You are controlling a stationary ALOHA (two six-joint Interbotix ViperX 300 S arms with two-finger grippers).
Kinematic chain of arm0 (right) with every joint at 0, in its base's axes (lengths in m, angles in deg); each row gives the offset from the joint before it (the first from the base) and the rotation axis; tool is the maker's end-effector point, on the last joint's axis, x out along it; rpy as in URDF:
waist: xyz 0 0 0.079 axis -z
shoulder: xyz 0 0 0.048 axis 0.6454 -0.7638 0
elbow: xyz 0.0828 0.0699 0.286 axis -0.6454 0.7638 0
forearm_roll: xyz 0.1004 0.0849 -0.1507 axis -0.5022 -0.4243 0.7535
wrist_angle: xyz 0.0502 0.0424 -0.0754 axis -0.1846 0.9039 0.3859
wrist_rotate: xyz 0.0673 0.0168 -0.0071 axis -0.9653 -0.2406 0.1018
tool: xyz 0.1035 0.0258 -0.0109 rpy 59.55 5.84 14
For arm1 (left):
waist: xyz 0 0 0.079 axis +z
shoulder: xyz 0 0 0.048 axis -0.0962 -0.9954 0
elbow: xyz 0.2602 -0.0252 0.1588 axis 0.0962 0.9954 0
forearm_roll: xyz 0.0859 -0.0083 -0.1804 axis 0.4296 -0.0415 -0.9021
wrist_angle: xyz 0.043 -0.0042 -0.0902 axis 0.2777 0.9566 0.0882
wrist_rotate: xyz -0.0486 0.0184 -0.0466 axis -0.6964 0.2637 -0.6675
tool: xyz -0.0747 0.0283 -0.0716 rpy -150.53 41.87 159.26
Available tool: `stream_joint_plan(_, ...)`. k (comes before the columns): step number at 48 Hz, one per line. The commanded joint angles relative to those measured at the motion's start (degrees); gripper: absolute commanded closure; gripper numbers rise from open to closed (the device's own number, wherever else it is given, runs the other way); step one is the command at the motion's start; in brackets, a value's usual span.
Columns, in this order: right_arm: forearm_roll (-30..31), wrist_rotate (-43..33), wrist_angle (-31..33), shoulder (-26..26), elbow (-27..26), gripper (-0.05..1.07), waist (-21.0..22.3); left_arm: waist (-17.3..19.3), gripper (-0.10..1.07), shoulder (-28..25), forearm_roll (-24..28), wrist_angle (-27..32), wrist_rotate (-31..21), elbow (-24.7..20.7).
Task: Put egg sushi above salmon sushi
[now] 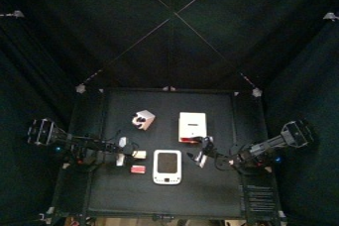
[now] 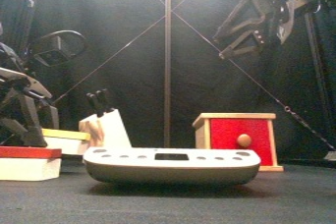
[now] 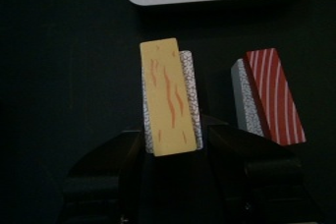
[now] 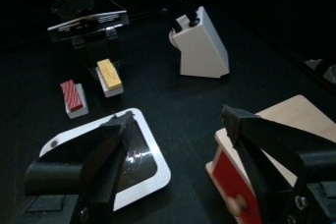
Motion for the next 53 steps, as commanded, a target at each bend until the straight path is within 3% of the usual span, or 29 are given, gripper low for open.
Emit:
stream_joint_plan(1, 0.2, -0.1, 0.2, 0.7, -0.4, 0.02, 0.1, 0.3, 0.26, 0.2, -1.1, -0.4, 0.0, -0.6)
stream_joint_plan(16, 0.2, -0.1, 0.2, 0.7, -0.4, 0.02, 0.1, 0.3, 0.11, 0.2, -2.6, -0.3, 0.0, -0.5)
stream_joint_plan(53, 0.2, -0.1, 0.2, 0.6, -0.4, 0.02, 0.1, 0.3, 0.11, 1.1, -2.8, -0.2, 0.0, -0.9)
